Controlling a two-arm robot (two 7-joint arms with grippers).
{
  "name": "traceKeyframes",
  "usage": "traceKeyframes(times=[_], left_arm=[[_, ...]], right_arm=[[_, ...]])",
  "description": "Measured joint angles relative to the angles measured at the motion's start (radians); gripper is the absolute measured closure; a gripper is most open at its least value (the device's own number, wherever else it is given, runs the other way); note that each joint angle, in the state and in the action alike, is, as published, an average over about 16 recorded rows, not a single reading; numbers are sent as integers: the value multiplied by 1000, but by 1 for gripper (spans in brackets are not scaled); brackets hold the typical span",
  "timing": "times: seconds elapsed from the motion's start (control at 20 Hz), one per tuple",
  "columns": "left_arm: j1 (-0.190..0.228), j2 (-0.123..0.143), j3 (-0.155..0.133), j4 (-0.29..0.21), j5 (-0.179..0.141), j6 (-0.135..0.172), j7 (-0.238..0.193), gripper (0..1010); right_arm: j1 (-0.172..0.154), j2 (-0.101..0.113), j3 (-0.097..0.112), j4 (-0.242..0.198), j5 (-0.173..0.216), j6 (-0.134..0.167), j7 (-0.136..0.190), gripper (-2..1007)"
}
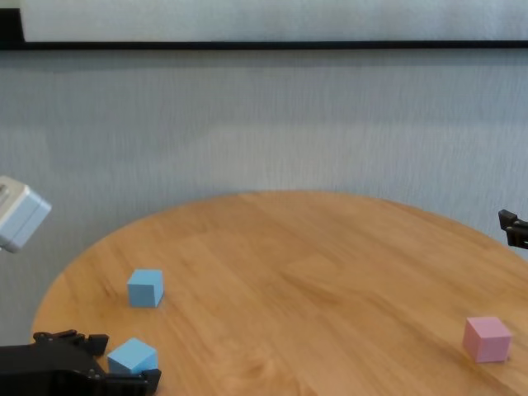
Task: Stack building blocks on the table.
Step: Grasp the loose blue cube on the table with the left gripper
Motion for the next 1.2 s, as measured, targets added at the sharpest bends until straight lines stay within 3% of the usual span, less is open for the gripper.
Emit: traceKeyframes(times=[0.7, 1.2], left_arm=[[-13, 3, 12, 10, 26, 2, -2, 36], [-8, 2, 9, 7, 19, 3, 1, 232]], right_arm=[[0, 0, 0, 0, 0, 0, 0, 0], [0, 0, 0, 0, 0, 0, 0, 0]])
